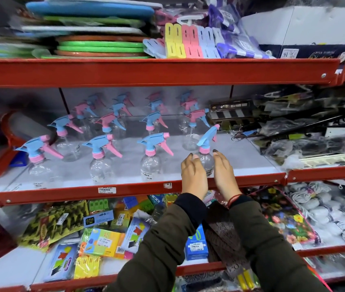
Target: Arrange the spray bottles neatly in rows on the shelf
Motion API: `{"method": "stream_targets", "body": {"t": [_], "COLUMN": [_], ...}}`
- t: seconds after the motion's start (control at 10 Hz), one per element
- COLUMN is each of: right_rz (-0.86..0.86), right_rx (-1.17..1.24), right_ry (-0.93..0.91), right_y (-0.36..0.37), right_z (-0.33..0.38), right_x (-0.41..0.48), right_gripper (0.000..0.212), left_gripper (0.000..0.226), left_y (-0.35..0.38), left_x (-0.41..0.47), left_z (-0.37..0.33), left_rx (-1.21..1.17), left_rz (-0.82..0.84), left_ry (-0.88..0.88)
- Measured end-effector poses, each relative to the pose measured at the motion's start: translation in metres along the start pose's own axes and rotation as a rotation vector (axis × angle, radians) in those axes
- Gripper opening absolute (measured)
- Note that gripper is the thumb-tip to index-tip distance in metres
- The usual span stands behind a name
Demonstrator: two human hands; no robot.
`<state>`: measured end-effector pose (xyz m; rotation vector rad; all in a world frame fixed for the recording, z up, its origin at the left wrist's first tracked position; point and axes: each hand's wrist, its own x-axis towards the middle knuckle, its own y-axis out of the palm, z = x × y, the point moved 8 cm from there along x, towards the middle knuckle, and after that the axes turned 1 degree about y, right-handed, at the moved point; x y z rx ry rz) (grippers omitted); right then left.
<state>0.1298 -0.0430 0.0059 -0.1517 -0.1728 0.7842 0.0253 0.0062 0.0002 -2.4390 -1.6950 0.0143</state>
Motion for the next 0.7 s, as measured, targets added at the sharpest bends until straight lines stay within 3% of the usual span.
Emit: {"method": "stream_targets", "body": {"t": [0.5,0.7], "right_rz": [0.004,-0.156], "right_rx": [0.020,0.051], "right_ry": [0.012,-0.139], "right_y": [0.002,-0.026], "right_z": [-0.006,0.010], "right_x": [-0.024,-0.048], "right_gripper": [0.055,0.055], "left_gripper": [0.050,0.046], "left_y": [-0.003,-0.024], "left_x": [-0.002,-0.048], "left_z": [-0.015,-0.034], "left_rx": [-0.001,0.031], "left_rz": [0.075,0.028], "left_ry": [0.000,0.213]}}
